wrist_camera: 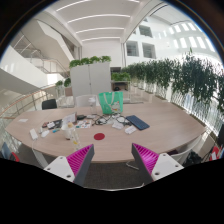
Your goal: Pour water
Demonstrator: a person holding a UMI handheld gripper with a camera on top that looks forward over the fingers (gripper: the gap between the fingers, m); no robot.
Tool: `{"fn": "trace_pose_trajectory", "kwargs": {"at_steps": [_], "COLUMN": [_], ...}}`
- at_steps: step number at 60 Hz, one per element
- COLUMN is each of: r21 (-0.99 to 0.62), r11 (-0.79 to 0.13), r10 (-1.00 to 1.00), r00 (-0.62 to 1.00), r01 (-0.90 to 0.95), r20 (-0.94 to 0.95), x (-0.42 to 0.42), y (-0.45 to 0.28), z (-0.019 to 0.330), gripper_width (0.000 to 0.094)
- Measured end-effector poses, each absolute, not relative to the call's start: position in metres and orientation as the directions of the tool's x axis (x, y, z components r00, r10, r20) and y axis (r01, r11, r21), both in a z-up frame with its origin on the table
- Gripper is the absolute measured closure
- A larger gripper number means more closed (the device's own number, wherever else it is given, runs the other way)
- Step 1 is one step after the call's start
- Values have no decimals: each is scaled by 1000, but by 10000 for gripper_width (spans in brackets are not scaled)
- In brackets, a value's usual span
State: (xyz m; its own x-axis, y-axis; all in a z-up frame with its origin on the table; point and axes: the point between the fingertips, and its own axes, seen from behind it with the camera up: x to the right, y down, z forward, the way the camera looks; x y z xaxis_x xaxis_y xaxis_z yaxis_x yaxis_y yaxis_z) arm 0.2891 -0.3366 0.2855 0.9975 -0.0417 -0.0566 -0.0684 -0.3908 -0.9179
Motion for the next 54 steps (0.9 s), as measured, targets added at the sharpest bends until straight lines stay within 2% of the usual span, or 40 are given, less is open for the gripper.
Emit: {"fn": "trace_pose_trajectory", "kwargs": {"at_steps": [5,7,8,20,27,41,54], "r21": [-926,-928,-930,-950,-953,-968,-984], "r11": [-372,-366,-361,-296,-291,-247,-179], "r10": [-67,-72,-74,-85,-83,-4,-48], "r00": [997,996,996,994,995,999,999], "r01": [-67,-70,-75,-98,-81,-31,-9], "r20": [-46,-46,-51,-75,-59,-31,-1], "x": [284,289,274,198,152,70,59], "y": [-351,-345,-351,-355,-341,-232,-106], "z": [278,287,277,257,230,167,108], "gripper_width": [108,108,110,109,107,112,121]}}
